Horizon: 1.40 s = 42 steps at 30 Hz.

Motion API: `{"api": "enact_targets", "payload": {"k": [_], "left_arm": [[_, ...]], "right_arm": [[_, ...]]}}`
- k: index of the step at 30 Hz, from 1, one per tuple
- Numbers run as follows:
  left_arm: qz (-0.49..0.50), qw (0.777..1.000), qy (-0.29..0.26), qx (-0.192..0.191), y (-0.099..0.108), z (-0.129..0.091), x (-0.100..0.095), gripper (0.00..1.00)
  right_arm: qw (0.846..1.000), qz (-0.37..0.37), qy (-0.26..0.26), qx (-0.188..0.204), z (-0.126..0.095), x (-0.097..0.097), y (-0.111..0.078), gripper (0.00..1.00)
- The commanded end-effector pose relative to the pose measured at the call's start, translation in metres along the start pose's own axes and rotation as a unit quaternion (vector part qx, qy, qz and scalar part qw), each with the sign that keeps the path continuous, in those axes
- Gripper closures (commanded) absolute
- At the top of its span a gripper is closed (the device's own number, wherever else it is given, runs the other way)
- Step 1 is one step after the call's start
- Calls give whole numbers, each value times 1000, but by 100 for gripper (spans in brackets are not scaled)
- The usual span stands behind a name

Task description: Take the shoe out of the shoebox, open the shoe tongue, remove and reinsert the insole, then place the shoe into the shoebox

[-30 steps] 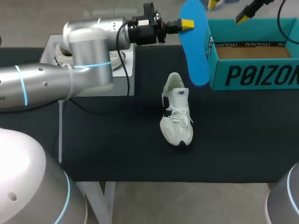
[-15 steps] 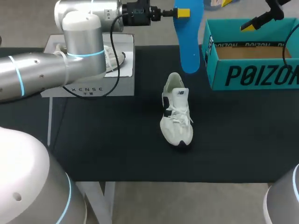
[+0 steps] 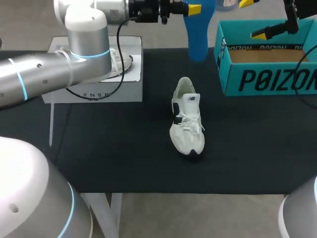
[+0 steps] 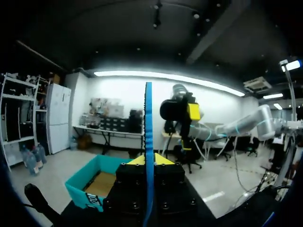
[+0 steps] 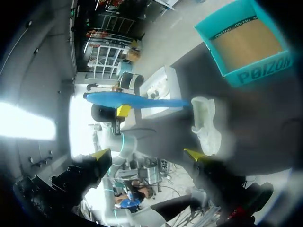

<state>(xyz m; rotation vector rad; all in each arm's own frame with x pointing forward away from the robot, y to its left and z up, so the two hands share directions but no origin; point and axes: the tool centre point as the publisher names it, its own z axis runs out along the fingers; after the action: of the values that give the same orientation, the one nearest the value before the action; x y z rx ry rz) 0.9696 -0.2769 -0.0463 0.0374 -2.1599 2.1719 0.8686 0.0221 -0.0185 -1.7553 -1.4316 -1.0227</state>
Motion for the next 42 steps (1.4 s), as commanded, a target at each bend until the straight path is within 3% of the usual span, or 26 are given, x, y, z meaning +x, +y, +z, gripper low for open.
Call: {"api": "enact_targets", "payload": {"k": [1, 17, 20, 22, 24, 28, 31, 34, 39, 42], "left_arm": [[423, 906, -27, 13, -8, 2, -1, 100], [423, 906, -27, 13, -8, 2, -1, 100], [577, 817, -3, -18, -7, 3, -3, 100], [610, 792, -11, 3, -7, 3, -2, 100], [679, 734, 5, 12, -5, 4, -1, 100], [753, 657, 22, 35, 4, 4, 1, 100], [825, 563, 28, 31, 6, 3, 2, 100], [868, 496, 22, 25, 5, 3, 3, 100], [881, 471, 34, 10, 1, 4, 1, 100], [901, 431, 49, 8, -3, 7, 3, 100]], "right_arm": [[1000, 2, -2, 0, 0, -2, -1, 0], [1000, 18, 9, 9, 1, -6, -9, 0], [999, 29, 23, 17, 0, -6, -8, 0], [999, 37, 25, 21, -1, -6, -8, 0], [999, 39, 30, 21, -2, -6, -7, 0], [998, 45, 41, 21, -3, -8, -5, 0], [997, 49, 58, 21, -4, -9, -3, 0], [995, 59, 76, 16, -4, -11, 1, 0], [995, 58, 82, 13, 0, -7, 7, 0], [995, 49, 80, 17, 4, -4, 12, 0]]}}
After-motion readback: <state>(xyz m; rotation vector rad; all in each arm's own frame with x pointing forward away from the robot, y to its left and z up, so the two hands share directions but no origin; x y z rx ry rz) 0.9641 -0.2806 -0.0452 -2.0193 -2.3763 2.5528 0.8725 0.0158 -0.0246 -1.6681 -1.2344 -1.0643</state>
